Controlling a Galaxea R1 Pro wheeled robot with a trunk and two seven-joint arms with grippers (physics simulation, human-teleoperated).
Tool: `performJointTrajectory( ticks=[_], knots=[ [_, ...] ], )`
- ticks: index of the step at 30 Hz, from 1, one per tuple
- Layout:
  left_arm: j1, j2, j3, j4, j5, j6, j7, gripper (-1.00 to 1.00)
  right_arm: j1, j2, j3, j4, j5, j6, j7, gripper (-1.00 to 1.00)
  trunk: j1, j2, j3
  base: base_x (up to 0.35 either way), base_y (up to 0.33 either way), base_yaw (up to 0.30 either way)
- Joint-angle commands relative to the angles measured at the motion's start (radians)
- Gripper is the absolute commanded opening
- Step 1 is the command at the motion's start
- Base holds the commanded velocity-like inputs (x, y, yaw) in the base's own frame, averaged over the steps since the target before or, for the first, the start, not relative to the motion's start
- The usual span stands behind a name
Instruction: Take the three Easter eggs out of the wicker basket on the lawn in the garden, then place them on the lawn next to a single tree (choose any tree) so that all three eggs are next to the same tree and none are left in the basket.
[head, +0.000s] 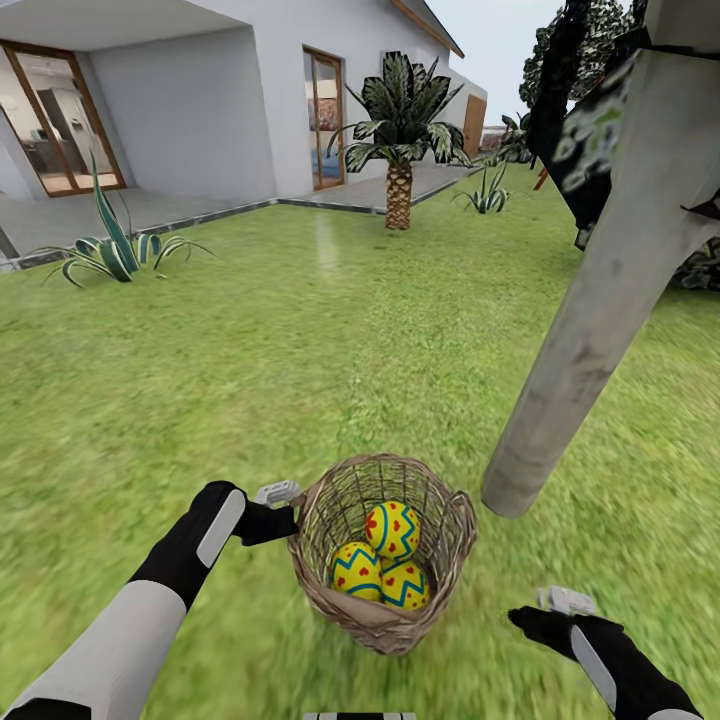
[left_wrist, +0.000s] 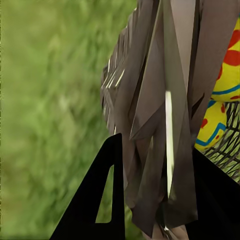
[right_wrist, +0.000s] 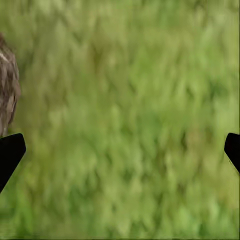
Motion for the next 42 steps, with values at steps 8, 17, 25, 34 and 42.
performJointTrajectory(
  ticks=[8, 17, 25, 34, 42],
  knots=[
    [-0.001, -0.001, -0.004, -0.007, 0.026, 0.000, 0.006, -1.00, 0.000, -0.264, -0.031, 0.054, -0.008, 0.008, 0.872, 1.00, 0.004, -0.007, -0.004, 0.000, 0.000, 0.000],
    [-0.001, -0.001, -0.004, -0.009, 0.026, 0.000, 0.006, -1.00, 0.000, -0.294, -0.032, 0.054, -0.008, 0.012, 0.943, 1.00, 0.038, -0.070, -0.032, 0.000, 0.000, 0.000],
    [-0.001, -0.002, -0.004, -0.005, 0.026, 0.000, 0.006, -1.00, 0.000, -0.293, -0.032, 0.054, -0.008, 0.012, 0.943, 1.00, 0.038, -0.070, -0.032, 0.000, 0.000, 0.000],
    [-0.001, -0.002, -0.004, -0.003, 0.026, 0.000, 0.006, -1.00, 0.000, -0.293, -0.032, 0.054, -0.008, 0.012, 0.943, 1.00, 0.042, -0.077, -0.035, 0.000, 0.000, 0.000],
    [-0.001, 0.000, -0.004, -0.003, 0.026, 0.000, 0.006, 1.00, 0.000, -0.293, -0.032, 0.054, -0.008, 0.011, 0.943, 1.00, 0.042, -0.077, -0.035, 0.000, 0.000, 0.000]
  ],
)
